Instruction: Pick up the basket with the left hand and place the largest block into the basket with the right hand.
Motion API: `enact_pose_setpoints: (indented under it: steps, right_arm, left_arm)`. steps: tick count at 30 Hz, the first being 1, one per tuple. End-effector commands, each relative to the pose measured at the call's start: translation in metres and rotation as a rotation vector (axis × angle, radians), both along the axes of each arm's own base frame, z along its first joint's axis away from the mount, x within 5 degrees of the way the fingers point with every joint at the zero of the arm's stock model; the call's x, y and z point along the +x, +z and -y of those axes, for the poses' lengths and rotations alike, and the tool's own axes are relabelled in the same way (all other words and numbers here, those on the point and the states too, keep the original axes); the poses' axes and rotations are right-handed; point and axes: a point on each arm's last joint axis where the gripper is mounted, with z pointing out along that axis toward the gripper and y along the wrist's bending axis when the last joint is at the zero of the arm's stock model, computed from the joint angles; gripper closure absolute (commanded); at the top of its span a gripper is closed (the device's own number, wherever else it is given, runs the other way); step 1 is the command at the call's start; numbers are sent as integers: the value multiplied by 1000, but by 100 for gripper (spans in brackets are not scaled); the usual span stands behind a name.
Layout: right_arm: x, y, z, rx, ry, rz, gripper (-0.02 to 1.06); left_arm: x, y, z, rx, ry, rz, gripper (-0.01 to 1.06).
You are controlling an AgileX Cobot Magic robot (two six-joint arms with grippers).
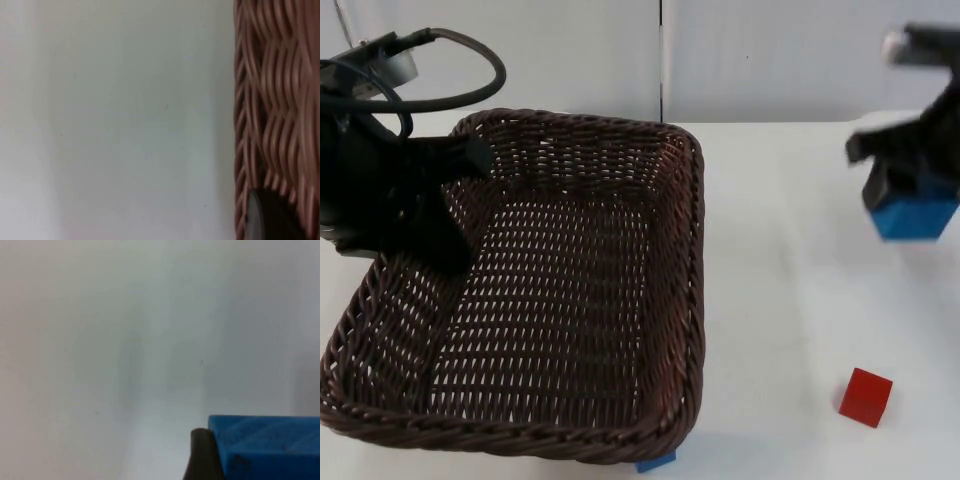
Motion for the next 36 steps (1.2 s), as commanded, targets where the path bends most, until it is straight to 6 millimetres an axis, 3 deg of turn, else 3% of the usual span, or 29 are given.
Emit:
enact_pose_setpoints:
  steps: [1, 2, 5, 7, 10, 16, 36]
  right_arm:
    - [-12, 45, 1, -8, 54, 77, 105]
    - [-12, 45, 1, -8, 54, 77, 105]
    - [-29, 82, 7, -9, 79, 132, 105]
    - [-34, 91, 8, -8, 84, 146, 105]
    - [-52, 120, 14, -11, 104, 186, 105]
    - [-70, 143, 19, -6, 111, 223, 105]
    - [-76, 147, 21, -14, 120, 212, 105]
  left_arm:
    - [0, 6, 2, -17, 13, 22, 105]
    - [0, 6, 2, -17, 13, 22, 105]
    - [0, 6, 2, -17, 13, 22, 105]
    - [0, 6, 2, -17, 13, 22, 105]
    - [0, 6, 2, -17, 13, 22, 105]
    - [0, 6, 2, -17, 13, 22, 105]
    - [0, 6, 2, -17, 13, 22, 105]
